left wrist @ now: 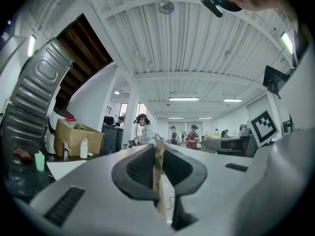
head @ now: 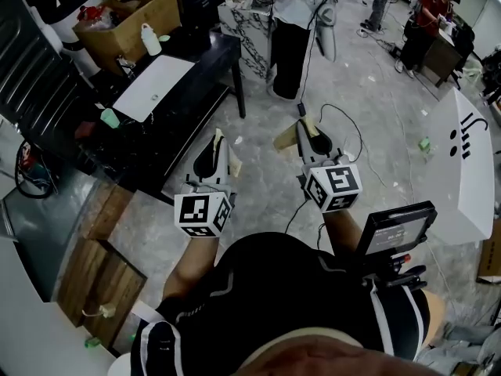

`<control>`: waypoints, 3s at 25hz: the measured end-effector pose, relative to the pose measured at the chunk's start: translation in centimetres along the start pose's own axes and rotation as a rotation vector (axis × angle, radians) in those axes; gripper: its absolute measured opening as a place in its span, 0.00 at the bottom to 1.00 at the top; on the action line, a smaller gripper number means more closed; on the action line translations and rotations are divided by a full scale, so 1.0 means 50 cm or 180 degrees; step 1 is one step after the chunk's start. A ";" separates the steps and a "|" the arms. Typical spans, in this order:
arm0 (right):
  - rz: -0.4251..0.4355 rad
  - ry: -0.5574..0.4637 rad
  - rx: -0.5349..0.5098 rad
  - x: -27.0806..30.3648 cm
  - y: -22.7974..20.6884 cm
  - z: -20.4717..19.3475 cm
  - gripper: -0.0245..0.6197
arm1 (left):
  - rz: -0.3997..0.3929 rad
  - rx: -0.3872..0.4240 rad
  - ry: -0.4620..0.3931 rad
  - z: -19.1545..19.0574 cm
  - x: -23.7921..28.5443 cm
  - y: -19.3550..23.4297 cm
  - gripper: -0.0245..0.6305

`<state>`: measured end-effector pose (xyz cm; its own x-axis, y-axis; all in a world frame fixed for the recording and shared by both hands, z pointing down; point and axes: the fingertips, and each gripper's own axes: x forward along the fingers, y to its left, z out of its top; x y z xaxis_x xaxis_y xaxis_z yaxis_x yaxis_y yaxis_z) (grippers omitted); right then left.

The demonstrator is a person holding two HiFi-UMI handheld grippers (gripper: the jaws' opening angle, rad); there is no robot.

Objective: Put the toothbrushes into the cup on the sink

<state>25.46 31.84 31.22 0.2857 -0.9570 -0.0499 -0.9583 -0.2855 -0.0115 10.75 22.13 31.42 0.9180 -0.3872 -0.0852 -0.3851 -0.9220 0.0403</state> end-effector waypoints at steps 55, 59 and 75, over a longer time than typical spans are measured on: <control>0.1313 0.0013 -0.0001 0.468 0.464 -0.038 0.09 | 0.1267 0.0057 -0.0054 0.018 -0.144 0.562 0.10; 0.1371 -0.0019 0.0068 0.531 0.455 -0.037 0.09 | 0.1326 0.0093 -0.0019 0.016 -0.099 0.601 0.10; 0.1629 0.0088 0.0223 0.759 0.422 -0.068 0.09 | 0.1556 0.0064 0.0168 -0.013 0.060 0.741 0.10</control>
<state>16.08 -10.65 32.50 -0.2209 -0.9745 -0.0401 -0.9730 0.2230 -0.0594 -0.70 -13.19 33.30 0.6328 -0.7743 -0.0107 -0.7733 -0.6325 0.0436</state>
